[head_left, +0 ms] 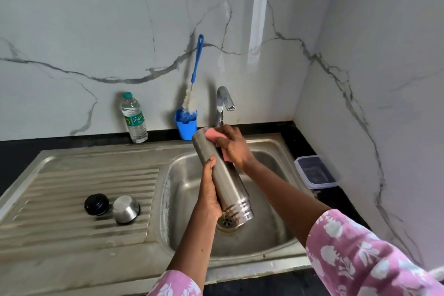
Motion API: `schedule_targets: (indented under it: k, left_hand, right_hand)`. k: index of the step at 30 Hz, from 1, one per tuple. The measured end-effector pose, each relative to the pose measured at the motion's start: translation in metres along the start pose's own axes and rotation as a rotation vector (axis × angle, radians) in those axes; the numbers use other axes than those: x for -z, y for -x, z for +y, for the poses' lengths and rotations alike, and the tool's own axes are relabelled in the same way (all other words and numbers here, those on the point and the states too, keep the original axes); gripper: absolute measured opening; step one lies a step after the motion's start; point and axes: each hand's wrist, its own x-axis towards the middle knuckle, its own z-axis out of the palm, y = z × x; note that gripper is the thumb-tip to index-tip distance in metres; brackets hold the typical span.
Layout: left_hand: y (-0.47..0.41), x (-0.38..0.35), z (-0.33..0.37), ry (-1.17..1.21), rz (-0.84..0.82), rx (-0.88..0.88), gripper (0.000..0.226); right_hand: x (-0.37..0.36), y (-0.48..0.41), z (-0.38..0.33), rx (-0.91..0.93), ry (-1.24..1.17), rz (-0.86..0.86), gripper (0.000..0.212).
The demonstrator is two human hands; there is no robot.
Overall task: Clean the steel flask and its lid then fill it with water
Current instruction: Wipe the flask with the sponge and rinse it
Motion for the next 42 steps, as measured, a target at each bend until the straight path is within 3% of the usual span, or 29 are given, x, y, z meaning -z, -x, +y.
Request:
schedule_targets:
  k: [6,11,21,26,29,31,33,37,39,42]
  left_hand:
    - [-0.009,0.013,0.018,0.109,-0.057,-0.062,0.047]
    - [-0.013,0.026,0.039,0.154,0.035,-0.076,0.055]
    - [-0.010,0.038,0.028,0.206,0.123,-0.105,0.053]
    - [-0.009,0.036,0.031,0.176,0.124,-0.096,0.050]
    - [-0.010,0.035,0.034,0.179,0.100,-0.070,0.048]
    - [-0.010,0.036,0.035,0.185,0.069,-0.044,0.050]
    - [-0.010,0.035,0.033,0.207,0.015,0.001,0.054]
    - [-0.002,0.025,0.028,0.187,-0.077,0.064,0.059]
    - [-0.001,0.023,0.025,0.137,-0.068,0.060,0.059]
    - [-0.006,0.023,0.021,0.065,-0.036,0.072,0.051]
  right_hand:
    - [-0.011,0.026,0.014,-0.074,-0.141,-0.057,0.025]
    - [-0.010,0.046,0.020,-0.021,-0.039,-0.119,0.036]
    - [0.007,0.072,0.037,-0.074,-0.021,-0.199,0.032]
    - [0.036,0.072,0.029,-0.209,-0.134,-0.427,0.032]
    - [0.057,0.057,0.014,-0.266,0.107,-0.553,0.030]
    - [0.060,0.042,0.009,-0.278,0.118,-0.408,0.028]
    - [0.057,0.026,0.005,-0.225,0.003,-0.211,0.023]
    - [0.040,-0.003,-0.007,-0.116,-0.232,0.005,0.021]
    - [0.028,-0.012,-0.016,-0.089,-0.219,0.058,0.018]
    - [0.013,-0.020,-0.024,-0.074,-0.163,-0.010,0.026]
